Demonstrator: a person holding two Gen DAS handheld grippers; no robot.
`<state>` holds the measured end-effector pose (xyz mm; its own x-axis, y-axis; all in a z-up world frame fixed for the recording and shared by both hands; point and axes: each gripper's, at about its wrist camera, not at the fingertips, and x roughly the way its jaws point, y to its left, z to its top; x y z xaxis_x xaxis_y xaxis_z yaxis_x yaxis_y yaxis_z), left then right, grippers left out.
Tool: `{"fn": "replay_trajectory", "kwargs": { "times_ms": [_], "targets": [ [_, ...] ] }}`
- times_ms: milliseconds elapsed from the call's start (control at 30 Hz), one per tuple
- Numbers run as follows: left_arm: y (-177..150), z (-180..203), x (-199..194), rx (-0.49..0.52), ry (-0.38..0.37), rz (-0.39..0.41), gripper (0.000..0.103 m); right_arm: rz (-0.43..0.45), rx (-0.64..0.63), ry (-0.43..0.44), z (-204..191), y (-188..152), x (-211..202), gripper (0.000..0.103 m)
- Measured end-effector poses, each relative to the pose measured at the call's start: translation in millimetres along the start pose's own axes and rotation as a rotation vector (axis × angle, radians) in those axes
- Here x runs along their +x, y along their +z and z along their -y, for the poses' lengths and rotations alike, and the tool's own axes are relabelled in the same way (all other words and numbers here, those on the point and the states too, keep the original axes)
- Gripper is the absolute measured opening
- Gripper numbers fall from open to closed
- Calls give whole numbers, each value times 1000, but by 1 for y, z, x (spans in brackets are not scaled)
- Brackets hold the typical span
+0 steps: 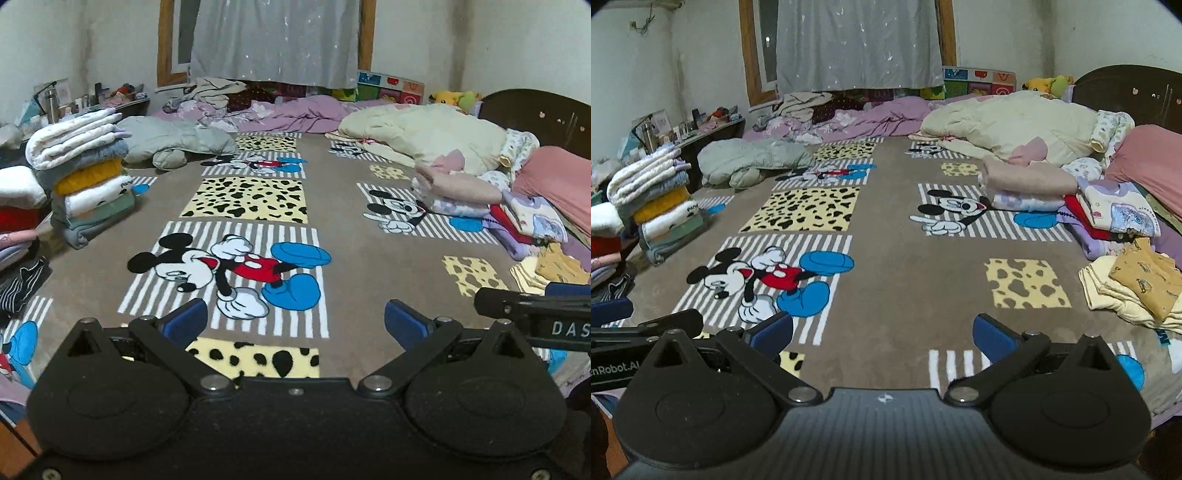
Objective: Fold clothes
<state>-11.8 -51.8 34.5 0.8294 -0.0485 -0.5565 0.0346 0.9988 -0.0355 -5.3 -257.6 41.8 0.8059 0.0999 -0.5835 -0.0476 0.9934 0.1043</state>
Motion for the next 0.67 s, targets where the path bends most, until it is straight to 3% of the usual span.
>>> {"fn": "replay_trajectory", "kwargs": {
  "times_ms": [667],
  "targets": [
    [-12, -2, 17, -3, 1, -6, 103, -59, 8, 11, -4, -8, 25, 103]
  ]
}}
